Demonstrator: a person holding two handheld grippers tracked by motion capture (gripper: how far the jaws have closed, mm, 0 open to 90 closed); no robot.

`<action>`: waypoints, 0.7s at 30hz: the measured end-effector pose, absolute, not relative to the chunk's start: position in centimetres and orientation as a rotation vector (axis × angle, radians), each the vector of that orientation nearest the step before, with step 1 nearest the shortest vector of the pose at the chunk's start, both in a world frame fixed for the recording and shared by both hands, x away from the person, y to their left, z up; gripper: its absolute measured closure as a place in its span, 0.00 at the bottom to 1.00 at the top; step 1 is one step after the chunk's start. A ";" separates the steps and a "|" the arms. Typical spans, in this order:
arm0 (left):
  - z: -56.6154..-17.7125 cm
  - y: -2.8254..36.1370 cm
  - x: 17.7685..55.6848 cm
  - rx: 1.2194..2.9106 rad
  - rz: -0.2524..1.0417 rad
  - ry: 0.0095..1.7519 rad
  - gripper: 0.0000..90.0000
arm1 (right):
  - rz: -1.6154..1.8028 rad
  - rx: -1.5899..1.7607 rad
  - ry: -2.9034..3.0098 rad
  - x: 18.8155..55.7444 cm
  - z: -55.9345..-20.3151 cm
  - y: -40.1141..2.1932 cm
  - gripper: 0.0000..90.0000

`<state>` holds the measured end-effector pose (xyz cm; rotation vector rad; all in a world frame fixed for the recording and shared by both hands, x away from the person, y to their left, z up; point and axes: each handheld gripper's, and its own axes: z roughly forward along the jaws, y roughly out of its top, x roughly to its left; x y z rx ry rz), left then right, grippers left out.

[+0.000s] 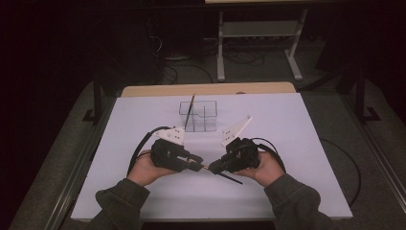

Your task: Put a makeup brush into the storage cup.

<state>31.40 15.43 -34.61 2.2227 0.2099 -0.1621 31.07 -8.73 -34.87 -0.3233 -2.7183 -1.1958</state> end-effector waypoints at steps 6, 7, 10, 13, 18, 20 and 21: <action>-34.7 15.4 31.5 2.221 -0.192 0.193 0.86 | -1.175 -0.316 -2.721 31.0 -35.0 -8.6 0.92; -34.7 15.4 31.5 2.228 -0.200 0.185 0.87 | -1.167 -0.313 -2.723 31.0 -35.0 -8.5 0.92; -34.7 15.3 31.6 2.215 -0.224 0.173 0.89 | -1.156 -0.299 -2.732 30.9 -35.1 -8.3 0.92; -34.6 15.3 31.6 2.213 -0.243 0.158 0.91 | -1.150 -0.280 -2.740 30.8 -35.2 -8.2 0.92; -34.5 15.4 31.8 2.208 -0.279 0.145 0.92 | -1.164 -0.246 -2.740 30.6 -35.2 -8.1 0.92; -34.4 15.5 31.7 2.207 -0.284 0.143 0.93 | -1.170 -0.230 -2.748 30.6 -35.1 -8.0 0.92; -34.4 15.5 31.7 2.206 -0.285 0.144 0.93 | -1.174 -0.232 -2.746 30.5 -35.1 -8.0 0.92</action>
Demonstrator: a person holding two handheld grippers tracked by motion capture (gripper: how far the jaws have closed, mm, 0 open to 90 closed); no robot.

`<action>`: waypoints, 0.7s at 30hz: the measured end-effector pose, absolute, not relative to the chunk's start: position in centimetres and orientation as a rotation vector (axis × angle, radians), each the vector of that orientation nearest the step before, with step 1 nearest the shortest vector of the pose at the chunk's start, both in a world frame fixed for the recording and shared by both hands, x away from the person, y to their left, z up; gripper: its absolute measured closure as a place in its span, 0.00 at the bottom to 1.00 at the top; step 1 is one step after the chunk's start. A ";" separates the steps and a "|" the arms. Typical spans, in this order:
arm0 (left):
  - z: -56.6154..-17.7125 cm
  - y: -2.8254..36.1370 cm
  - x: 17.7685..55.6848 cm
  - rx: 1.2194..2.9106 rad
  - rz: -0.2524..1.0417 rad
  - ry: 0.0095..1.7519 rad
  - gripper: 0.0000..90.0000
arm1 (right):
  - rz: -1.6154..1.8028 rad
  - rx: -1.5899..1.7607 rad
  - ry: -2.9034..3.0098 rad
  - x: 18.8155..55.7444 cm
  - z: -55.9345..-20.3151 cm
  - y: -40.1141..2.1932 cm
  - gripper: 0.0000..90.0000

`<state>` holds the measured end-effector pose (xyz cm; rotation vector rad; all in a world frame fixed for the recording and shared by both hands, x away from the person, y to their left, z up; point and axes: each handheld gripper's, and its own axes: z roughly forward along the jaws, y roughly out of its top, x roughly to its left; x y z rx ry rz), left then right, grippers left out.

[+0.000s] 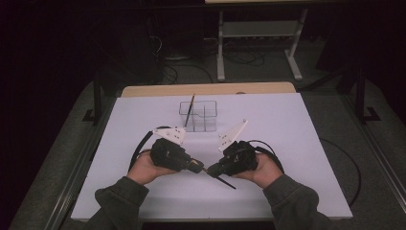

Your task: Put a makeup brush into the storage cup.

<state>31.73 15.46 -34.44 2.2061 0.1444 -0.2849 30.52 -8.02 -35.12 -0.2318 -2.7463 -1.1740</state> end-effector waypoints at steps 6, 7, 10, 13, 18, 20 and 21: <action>-34.3 15.5 31.7 2.214 -0.285 0.139 0.93 | -1.183 -0.207 -2.756 30.4 -35.1 -7.9 0.92; -34.3 15.4 31.6 2.218 -0.287 0.140 0.93 | -1.183 -0.205 -2.756 30.4 -35.1 -7.9 0.92; -34.1 15.3 31.6 2.227 -0.281 0.133 0.93 | -1.176 -0.194 -2.756 30.4 -35.2 -7.8 0.91; -34.0 15.2 31.5 2.232 -0.279 0.138 0.93 | -1.173 -0.201 -2.750 30.4 -35.2 -7.8 0.87; -33.8 14.9 31.4 2.253 -0.264 0.140 0.93 | -1.132 -0.227 -2.755 30.5 -35.2 -7.8 0.82; -33.8 14.8 31.4 2.265 -0.263 0.141 0.93 | -1.121 -0.232 -2.764 30.5 -35.2 -7.8 0.82; -33.7 14.7 31.4 2.271 -0.262 0.139 0.93 | -1.114 -0.233 -2.771 30.5 -35.1 -7.8 0.82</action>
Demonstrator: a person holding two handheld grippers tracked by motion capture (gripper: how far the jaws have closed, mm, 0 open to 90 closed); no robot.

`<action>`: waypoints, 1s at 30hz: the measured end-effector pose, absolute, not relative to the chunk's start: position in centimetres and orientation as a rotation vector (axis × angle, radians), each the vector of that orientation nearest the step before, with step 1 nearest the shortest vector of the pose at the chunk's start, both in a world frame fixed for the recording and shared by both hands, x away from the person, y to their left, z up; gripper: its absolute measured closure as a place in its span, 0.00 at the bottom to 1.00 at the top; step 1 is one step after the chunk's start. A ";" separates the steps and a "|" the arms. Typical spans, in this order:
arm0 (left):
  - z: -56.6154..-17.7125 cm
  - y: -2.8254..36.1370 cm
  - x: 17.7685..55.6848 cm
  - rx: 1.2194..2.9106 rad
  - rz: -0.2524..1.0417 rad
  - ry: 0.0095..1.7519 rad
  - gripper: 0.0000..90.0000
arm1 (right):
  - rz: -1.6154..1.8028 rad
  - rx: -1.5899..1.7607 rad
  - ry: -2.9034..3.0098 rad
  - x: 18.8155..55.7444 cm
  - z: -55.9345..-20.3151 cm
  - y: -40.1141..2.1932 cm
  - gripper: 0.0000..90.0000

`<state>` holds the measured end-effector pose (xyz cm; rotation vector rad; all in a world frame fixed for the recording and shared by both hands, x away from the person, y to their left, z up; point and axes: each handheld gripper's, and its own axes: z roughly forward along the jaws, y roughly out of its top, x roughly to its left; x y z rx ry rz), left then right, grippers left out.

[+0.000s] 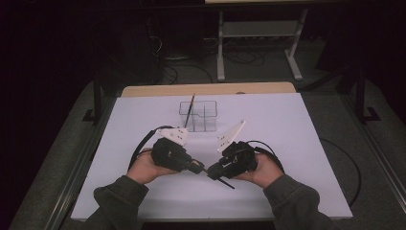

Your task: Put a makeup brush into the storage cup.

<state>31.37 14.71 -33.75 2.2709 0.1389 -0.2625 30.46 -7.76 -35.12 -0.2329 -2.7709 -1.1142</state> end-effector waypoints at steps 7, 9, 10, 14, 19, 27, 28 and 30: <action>-33.5 14.1 31.2 2.316 -0.241 0.138 0.94 | -1.059 -0.217 -2.804 30.4 -34.8 -7.1 0.85; -33.5 13.9 31.2 2.323 -0.240 0.130 0.94 | -1.049 -0.210 -2.806 30.3 -34.9 -6.9 0.87; -33.4 13.8 31.2 2.323 -0.240 0.126 0.93 | -1.046 -0.206 -2.811 30.4 -34.9 -6.8 0.88; -33.4 13.7 31.2 2.331 -0.246 0.127 0.93 | -1.031 -0.198 -2.818 30.4 -35.0 -6.6 0.91; -33.4 13.8 31.3 2.325 -0.246 0.139 0.92 | -1.058 -0.199 -2.801 30.4 -35.3 -6.8 0.92; -33.2 14.3 31.5 2.295 -0.219 0.191 0.78 | -1.090 -0.231 -2.779 30.6 -35.8 -7.5 0.92; -33.2 14.5 31.5 2.287 -0.212 0.204 0.77 | -1.098 -0.247 -2.771 30.6 -35.8 -7.7 0.92; -33.3 14.7 31.5 2.283 -0.212 0.228 0.75 | -1.106 -0.256 -2.768 30.7 -36.0 -8.0 0.92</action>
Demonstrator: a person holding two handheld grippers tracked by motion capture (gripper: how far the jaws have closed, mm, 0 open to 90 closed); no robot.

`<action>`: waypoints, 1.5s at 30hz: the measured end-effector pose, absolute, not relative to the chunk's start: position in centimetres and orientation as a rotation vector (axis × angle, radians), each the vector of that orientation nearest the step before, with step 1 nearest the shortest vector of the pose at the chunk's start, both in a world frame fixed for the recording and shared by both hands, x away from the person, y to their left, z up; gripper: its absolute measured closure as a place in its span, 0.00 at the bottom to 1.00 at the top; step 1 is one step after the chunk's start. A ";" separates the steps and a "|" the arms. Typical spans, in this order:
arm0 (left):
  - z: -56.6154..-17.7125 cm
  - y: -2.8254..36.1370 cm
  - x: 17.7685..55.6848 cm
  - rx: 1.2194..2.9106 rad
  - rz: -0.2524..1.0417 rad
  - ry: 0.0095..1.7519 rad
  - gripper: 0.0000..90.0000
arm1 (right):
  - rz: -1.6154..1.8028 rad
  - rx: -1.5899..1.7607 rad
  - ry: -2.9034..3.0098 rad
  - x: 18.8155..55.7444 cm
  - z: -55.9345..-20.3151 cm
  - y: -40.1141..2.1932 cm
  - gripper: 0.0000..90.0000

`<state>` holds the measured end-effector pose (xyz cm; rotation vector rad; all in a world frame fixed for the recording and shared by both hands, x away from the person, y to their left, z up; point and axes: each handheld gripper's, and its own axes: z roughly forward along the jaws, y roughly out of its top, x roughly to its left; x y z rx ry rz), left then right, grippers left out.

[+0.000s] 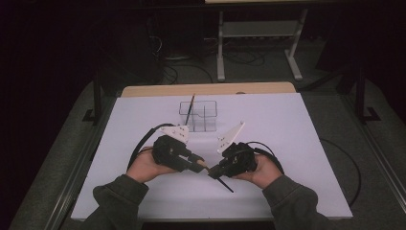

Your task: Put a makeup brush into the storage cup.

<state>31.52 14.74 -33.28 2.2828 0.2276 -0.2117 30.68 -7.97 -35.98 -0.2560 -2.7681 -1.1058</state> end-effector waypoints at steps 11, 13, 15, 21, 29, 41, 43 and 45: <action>-34.1 16.3 31.7 2.243 -0.174 0.322 0.65 | -1.162 -0.344 -2.757 31.4 -36.2 -10.1 0.92; -34.2 16.6 31.7 2.240 -0.155 0.331 0.64 | -1.173 -0.362 -2.757 31.5 -36.1 -10.4 0.92; -34.2 16.9 31.7 2.232 -0.148 0.337 0.63 | -1.189 -0.369 -2.757 31.7 -36.1 -10.7 0.92; -34.7 17.4 31.6 2.220 -0.125 0.364 0.60 | -1.203 -0.425 -2.743 32.2 -36.2 -11.6 0.92; -35.2 18.2 31.3 2.211 -0.085 0.379 0.57 | -1.228 -0.486 -2.729 32.6 -36.4 -12.4 0.92; -36.4 19.6 30.7 2.175 -0.043 0.440 0.52 | -1.250 -0.540 -2.716 33.3 -36.7 -13.2 0.92; -36.8 19.7 30.6 2.170 -0.031 0.449 0.51 | -1.254 -0.550 -2.708 33.4 -36.7 -13.3 0.92; -37.0 19.8 30.5 2.173 -0.023 0.459 0.51 | -1.262 -0.566 -2.692 33.4 -36.6 -13.4 0.92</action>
